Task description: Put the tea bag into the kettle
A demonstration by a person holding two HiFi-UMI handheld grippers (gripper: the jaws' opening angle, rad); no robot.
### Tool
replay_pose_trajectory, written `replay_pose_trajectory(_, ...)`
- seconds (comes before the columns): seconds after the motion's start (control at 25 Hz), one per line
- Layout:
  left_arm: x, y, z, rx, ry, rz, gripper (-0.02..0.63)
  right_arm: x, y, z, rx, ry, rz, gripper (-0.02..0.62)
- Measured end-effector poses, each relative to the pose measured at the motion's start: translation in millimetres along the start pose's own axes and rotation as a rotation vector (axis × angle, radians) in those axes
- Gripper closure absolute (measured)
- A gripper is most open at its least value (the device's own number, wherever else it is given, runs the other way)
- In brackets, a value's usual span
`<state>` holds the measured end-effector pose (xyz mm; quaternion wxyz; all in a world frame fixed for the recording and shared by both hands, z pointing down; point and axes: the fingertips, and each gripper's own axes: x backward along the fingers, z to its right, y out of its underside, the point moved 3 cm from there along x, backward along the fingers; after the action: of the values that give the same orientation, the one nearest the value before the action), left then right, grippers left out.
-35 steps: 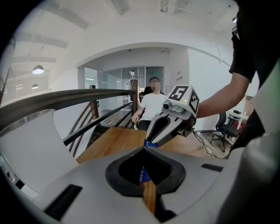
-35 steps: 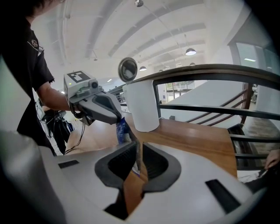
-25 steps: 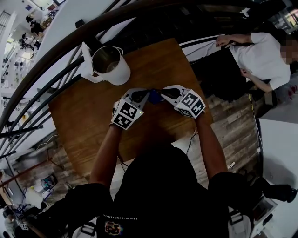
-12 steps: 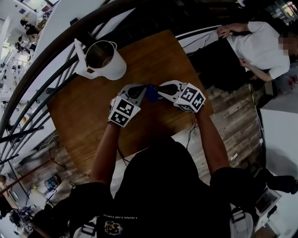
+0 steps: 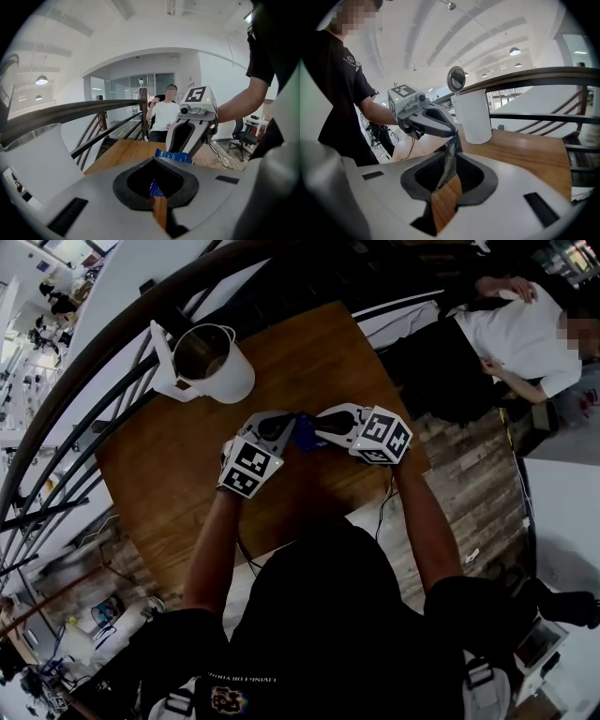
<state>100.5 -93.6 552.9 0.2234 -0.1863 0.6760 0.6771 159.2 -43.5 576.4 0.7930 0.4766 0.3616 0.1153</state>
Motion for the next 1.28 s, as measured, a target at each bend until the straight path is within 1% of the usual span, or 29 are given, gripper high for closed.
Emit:
replay_pose_trajectory(0.2, 1.4, -2.7, 2.3, -0.004, 0.007, 0.007, 0.603, -4.3, -1.0, -4.2, 0.000, -0.017, -0.019, 0.506)
replay_pose_trajectory(0.56, 5.8, -8.0, 6.4, -0.008, 0.011, 0.025, 0.604, -10.1, -5.0, -7.0, 0.009, -0.007, -0.037, 0.506)
replay_pose_trajectory(0.84, 7.0, -8.0, 9.5, -0.009, 0.010, 0.024, 0.603, -10.1, -1.2, -7.6, 0.015, 0.009, -0.044, 0.508)
replay_pose_trajectory(1.08, 8.6, -6.2, 11.9, -0.009, 0.016, 0.017, 0.603, -6.8, -2.2, -7.7, 0.008, 0.025, -0.025, 0.562)
replay_pose_trajectory(1.28, 8.2, -3.5, 13.3, -0.011, 0.017, 0.004, 0.603, -3.3, -2.4, -7.0, -0.001, 0.034, -0.011, 0.574)
